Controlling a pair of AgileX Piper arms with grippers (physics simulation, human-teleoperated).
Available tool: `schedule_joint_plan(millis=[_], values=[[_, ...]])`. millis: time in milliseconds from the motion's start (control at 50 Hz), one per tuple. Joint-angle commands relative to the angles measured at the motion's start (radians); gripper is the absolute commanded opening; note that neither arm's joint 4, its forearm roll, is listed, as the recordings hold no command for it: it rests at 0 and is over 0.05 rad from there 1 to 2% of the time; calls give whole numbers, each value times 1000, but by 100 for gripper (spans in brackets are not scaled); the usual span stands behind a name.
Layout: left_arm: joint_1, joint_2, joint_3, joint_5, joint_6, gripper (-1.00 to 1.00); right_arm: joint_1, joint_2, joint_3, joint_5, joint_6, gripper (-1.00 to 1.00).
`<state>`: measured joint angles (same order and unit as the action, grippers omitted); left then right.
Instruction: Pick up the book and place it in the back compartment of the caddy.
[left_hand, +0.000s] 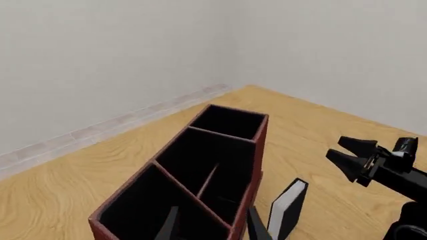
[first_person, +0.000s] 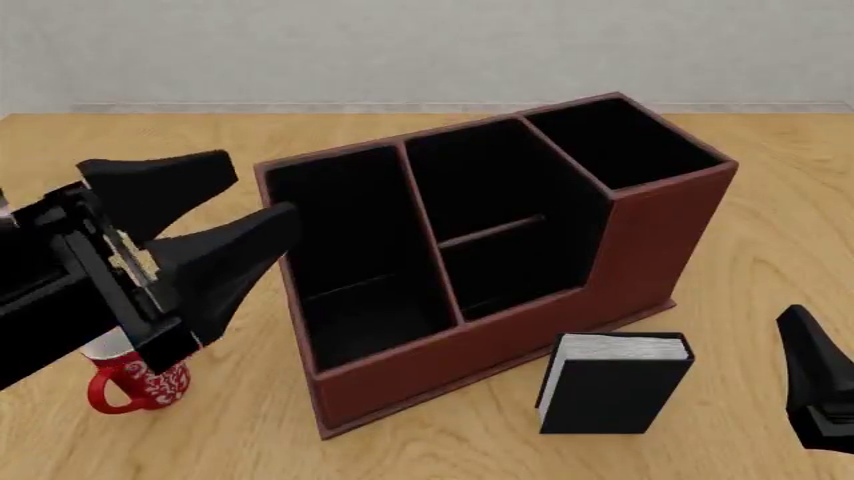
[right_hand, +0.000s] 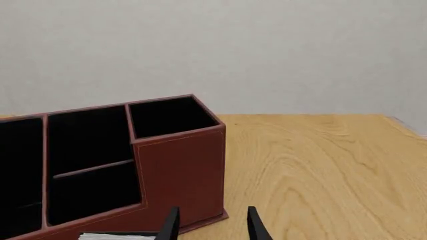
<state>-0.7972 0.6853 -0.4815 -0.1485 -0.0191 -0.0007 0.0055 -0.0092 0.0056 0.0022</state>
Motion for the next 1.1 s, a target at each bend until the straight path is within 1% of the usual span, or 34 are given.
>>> schedule_joint_plan(millis=[20, 60, 120, 160, 200, 220, 280, 360, 400, 460, 500, 600, 620, 700, 720, 780, 820, 880, 920, 980, 1040, 1100], values=[[-144, 252, -46, -150, 23, 100, 0, 2, 2, -4, -2, 100], [-161, 283, -54, -168, 22, 100, -1, 7, 1, -5, 7, 100], [-187, 331, -72, -184, 21, 100, 0, 1, 2, -5, -4, 100], [-194, 351, -87, -185, 2, 100, 0, 1, 1, -4, -4, 100], [-223, 401, -120, -180, 17, 100, -1, 9, 3, -7, 7, 100], [-231, 414, -121, -189, 25, 100, -1, 10, 4, -10, 6, 100], [-256, 451, -141, -199, 17, 100, 0, 2, 2, -6, -4, 100], [-266, 495, -156, -210, 27, 100, -1, 7, 3, -7, 6, 100], [-267, 513, -165, -212, 14, 100, 0, 1, 2, -3, -1, 100], [-279, 550, -176, -219, 30, 100, 0, 1, 3, -4, -2, 100], [-284, 574, -182, -224, 25, 100, -1, 6, 4, -6, 6, 100], [-293, 625, -183, -249, 33, 100, 0, 1, 2, -5, -3, 100], [-294, 626, -175, -267, 53, 100, 0, 2, 2, -3, 1, 100], [-295, 639, -177, -273, 42, 100, 0, 1, 3, -3, 2, 100], [-296, 656, -176, -283, 52, 100, 0, 0, 4, -6, -3, 100], [-298, 688, -181, -292, 50, 100, 0, 1, 2, -2, 1, 100], [-294, 694, -176, -305, 58, 100, -1, 5, 4, -6, 4, 100], [-294, 697, -174, -316, 47, 100, 0, 1, 3, -4, -2, 100], [-296, 711, -175, -326, 52, 100, 0, 0, 2, -3, -2, 100], [-307, 724, -177, -334, 47, 100, 0, 5, 3, -5, 5, 100], [-316, 742, -185, -336, 49, 100, 0, 1, 3, -6, -3, 100], [-311, 755, -181, -352, 53, 100, 0, 5, 3, -6, 4, 100]])
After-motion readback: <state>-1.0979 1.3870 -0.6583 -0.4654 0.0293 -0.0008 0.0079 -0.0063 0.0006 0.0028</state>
